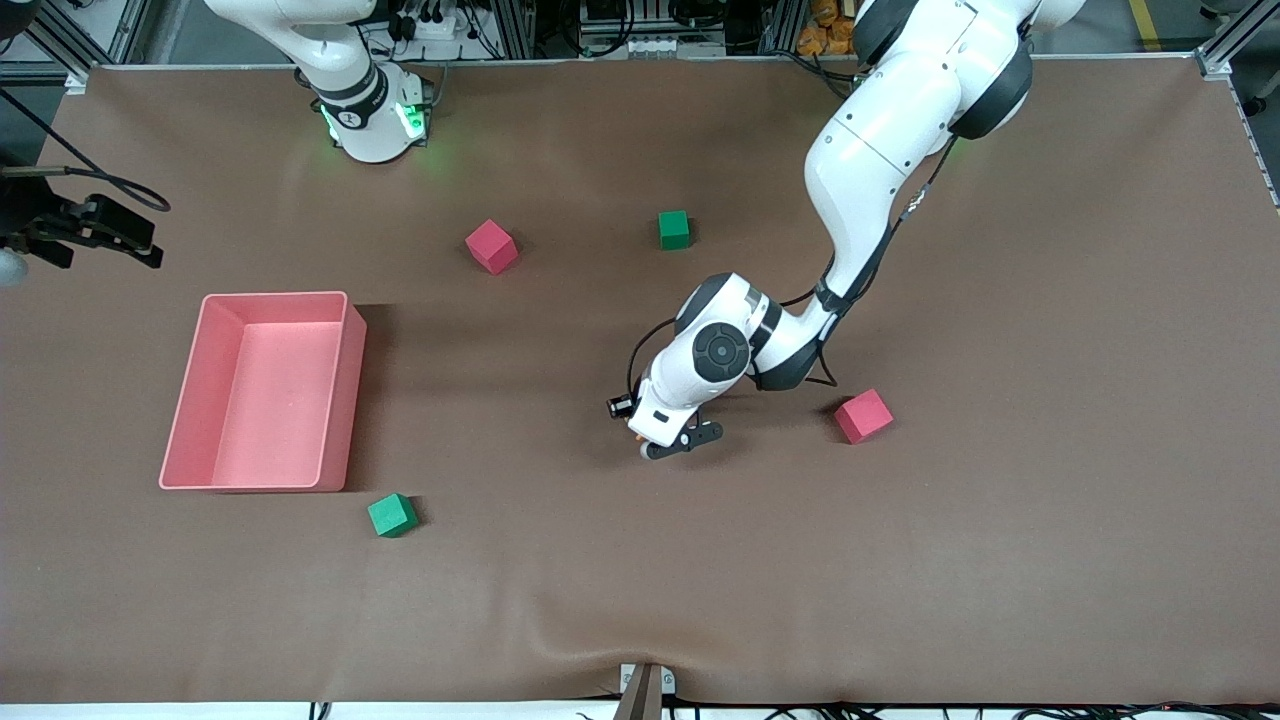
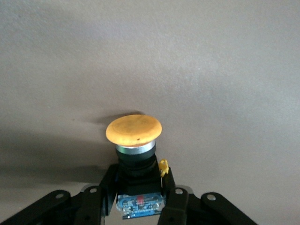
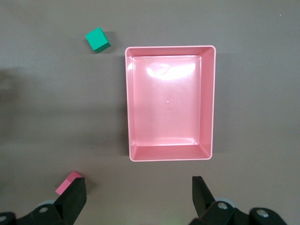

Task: Place and upright button with both arms
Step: 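Lift the button with the left gripper and turn it cap up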

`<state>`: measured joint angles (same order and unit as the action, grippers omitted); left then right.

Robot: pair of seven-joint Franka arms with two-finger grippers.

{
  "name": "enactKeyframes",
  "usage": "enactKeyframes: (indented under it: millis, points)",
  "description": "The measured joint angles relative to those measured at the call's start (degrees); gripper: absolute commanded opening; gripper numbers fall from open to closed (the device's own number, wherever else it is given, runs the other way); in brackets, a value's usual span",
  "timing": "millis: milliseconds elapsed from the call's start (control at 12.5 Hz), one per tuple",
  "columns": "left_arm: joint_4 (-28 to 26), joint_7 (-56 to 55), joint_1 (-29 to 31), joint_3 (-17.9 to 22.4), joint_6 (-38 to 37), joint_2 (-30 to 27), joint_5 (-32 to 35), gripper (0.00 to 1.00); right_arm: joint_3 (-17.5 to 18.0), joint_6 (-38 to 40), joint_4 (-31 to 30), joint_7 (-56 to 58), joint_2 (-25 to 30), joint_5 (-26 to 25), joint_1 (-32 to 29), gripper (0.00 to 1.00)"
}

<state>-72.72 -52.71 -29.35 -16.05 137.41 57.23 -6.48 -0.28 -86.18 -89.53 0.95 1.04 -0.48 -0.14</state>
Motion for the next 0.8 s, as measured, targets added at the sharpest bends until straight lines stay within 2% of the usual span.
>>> enactKeyframes:
  millis: [240, 400, 640, 800]
  points:
    - [1.2, -0.2, -2.0, 0.0, 0.4, -0.4, 0.0, 0.00, 0.4, 0.0, 1.3, 0.0, 0.1, 0.0, 0.8, 1.00]
    - [2.1, -0.3, -4.9, 0.3, 0.5, -2.1, 3.2, 0.00, 0.4, 0.0, 2.1, 0.0, 0.1, 0.0, 0.9, 1.00]
    - [2.2, -6.0, -10.1, 1.0, 0.0, -6.3, 14.2, 0.00, 0.2, -0.2, 2.7, 0.0, 0.0, 0.0, 0.9, 1.00]
    - [2.1, -14.3, -14.2, 1.7, -4.5, -8.7, 24.6, 0.00, 0.2, -0.2, 3.2, 0.0, 0.0, 0.0, 0.9, 1.00]
